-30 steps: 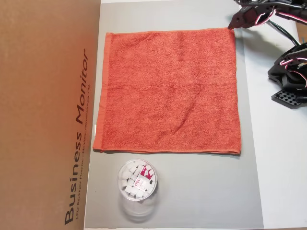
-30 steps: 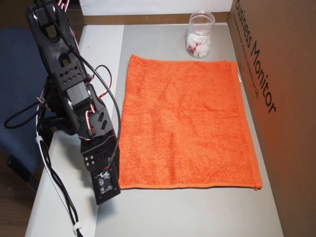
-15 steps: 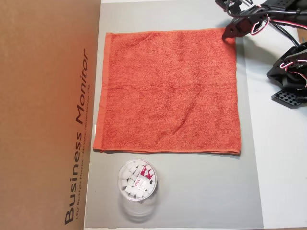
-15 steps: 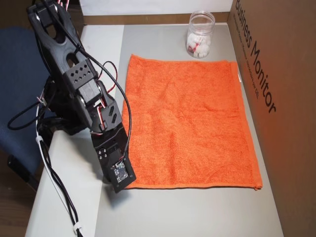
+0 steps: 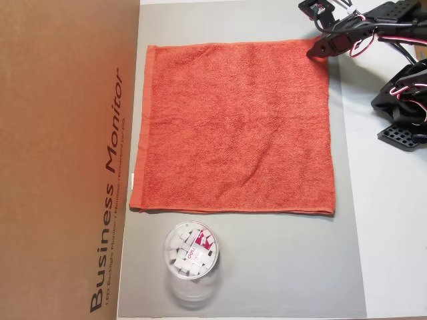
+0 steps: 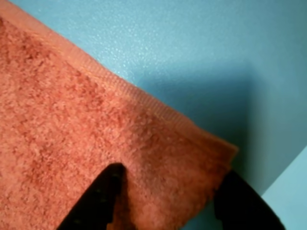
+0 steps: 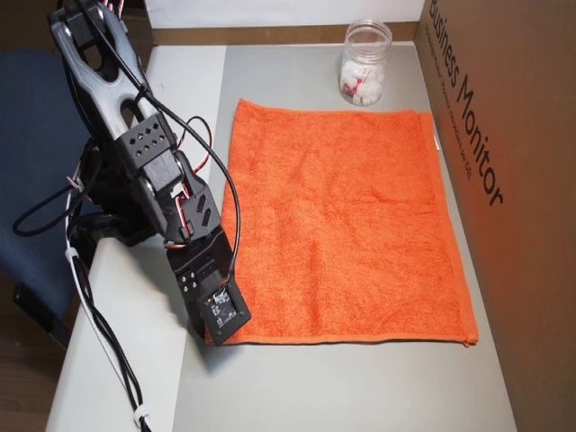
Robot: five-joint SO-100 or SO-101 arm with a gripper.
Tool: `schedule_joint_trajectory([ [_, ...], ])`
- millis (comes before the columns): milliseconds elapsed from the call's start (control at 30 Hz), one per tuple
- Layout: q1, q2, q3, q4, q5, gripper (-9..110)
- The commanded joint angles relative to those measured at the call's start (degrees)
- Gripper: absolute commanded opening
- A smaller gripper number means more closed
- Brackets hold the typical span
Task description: Fold the blanket.
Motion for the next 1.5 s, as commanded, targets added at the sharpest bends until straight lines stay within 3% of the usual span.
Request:
schedule_joint_trajectory([
  [0,1.58,-2.9,-1.14,0.09,-0.35,19],
  [233,1.05,-6.42,-4.31,0.18,-0.44,18],
  [533,0.88,-6.33,-3.6,0.97,-4.75,4],
  [967,-1.93,-6.06,-3.6,1.05,-5.19,3],
  [1467,-4.92,13.62,6.5,1.23,-4.57,0],
])
